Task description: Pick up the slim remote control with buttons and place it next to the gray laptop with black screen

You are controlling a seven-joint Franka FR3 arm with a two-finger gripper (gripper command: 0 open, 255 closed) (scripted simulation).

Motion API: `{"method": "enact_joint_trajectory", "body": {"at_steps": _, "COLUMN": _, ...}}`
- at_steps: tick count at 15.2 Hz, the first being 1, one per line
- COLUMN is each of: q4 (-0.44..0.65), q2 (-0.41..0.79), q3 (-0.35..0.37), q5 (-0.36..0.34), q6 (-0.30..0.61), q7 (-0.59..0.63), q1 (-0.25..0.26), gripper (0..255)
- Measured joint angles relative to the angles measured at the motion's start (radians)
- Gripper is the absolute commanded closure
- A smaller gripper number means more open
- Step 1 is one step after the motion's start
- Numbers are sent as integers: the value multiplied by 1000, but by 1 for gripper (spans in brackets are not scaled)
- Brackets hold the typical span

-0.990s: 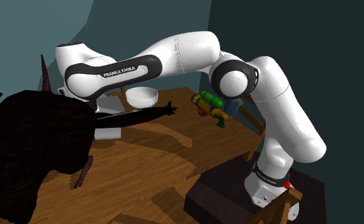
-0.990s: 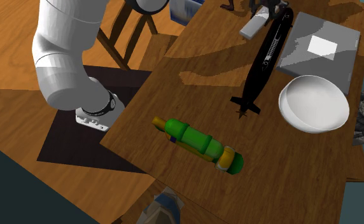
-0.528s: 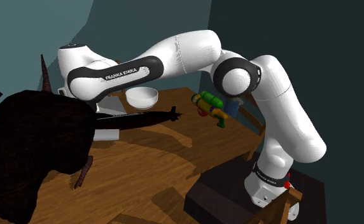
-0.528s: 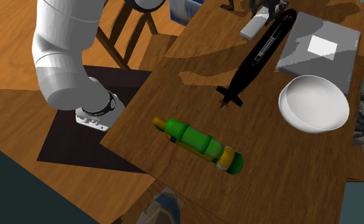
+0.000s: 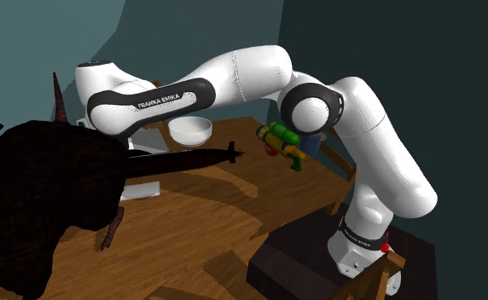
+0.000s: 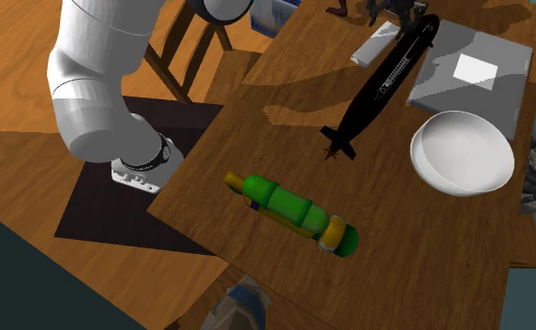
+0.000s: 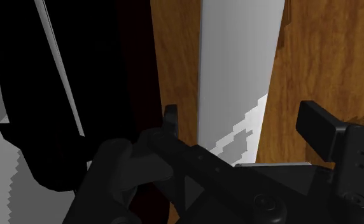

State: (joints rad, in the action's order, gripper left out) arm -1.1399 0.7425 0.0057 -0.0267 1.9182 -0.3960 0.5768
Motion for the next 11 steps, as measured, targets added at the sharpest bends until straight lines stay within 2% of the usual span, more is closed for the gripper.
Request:
{"method": "enact_joint_trajectory", "body": {"at_steps": 3, "q4": 40, "q2": 21, "q3": -1, "q5": 0, "q6": -24, "q7": 0, "q1": -1, "gripper": 0}}
{"method": "enact_joint_trajectory", "body": {"at_steps": 5, "q4": -10, "q2": -2, "q3": -2, "q5": 1, "q6": 16, "q7": 1, "q1": -2, "gripper": 0}}
{"method": "enact_joint_trajectory", "body": {"at_steps": 8, "q4": -3, "q2": -21, "q3": 1, "q5": 2, "q6": -45, "q7": -5, "q1": 0, "gripper": 0}}
{"method": "enact_joint_trajectory", "body": {"at_steps": 11, "q4": 6, "q2": -27, "q3": 1, "q5": 2, "q6": -65, "q7": -5, "q1": 1, "gripper": 0}}
